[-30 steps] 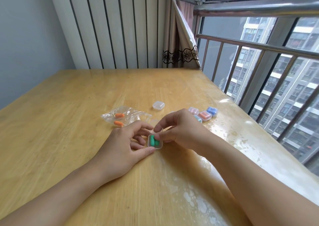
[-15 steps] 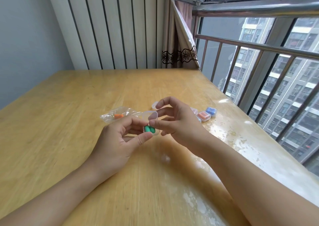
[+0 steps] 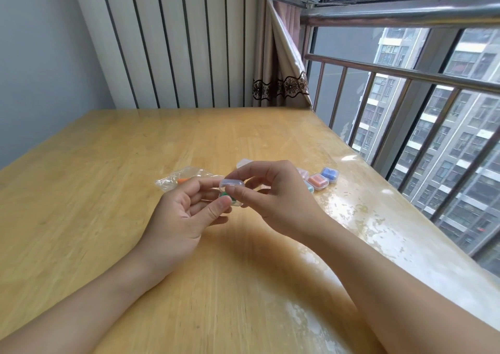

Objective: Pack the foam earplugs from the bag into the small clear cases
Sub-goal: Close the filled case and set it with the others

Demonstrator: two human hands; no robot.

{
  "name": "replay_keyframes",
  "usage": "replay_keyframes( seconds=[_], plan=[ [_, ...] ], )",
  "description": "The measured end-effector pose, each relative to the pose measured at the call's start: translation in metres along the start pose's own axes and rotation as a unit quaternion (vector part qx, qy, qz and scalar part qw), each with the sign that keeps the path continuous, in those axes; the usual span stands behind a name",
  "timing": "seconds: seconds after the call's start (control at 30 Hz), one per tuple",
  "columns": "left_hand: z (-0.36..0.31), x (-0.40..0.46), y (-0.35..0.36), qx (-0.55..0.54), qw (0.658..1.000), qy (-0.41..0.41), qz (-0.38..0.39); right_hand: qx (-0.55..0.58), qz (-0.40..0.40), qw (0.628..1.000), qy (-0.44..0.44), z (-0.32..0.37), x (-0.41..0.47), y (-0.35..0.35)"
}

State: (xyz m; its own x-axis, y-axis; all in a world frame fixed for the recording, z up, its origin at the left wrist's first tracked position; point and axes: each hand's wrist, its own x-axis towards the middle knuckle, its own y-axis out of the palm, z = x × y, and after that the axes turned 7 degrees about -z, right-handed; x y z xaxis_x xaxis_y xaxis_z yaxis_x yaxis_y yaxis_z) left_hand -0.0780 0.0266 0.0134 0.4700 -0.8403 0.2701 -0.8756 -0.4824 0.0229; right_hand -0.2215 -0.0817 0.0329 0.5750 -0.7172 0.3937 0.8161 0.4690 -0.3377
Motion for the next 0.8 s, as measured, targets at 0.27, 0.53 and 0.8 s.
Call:
replay_keyframes(
  seconds=[0.27,0.53,0.8],
  plan=[
    [0.004,0.002,-0.003,-0.005,1.0,-0.002,0.002,0.134,0.022,0.985,0.108,0.002,0.0,-0.002],
    [0.004,0.003,-0.003,0.014,1.0,0.011,0.006,0.146,0.033,0.981,0.124,0.005,0.002,-0.006],
    [0.002,0.002,-0.004,0.003,1.0,0.004,-0.02,0.002,0.04,0.999,-0.034,0.005,0.002,-0.012]
  ],
)
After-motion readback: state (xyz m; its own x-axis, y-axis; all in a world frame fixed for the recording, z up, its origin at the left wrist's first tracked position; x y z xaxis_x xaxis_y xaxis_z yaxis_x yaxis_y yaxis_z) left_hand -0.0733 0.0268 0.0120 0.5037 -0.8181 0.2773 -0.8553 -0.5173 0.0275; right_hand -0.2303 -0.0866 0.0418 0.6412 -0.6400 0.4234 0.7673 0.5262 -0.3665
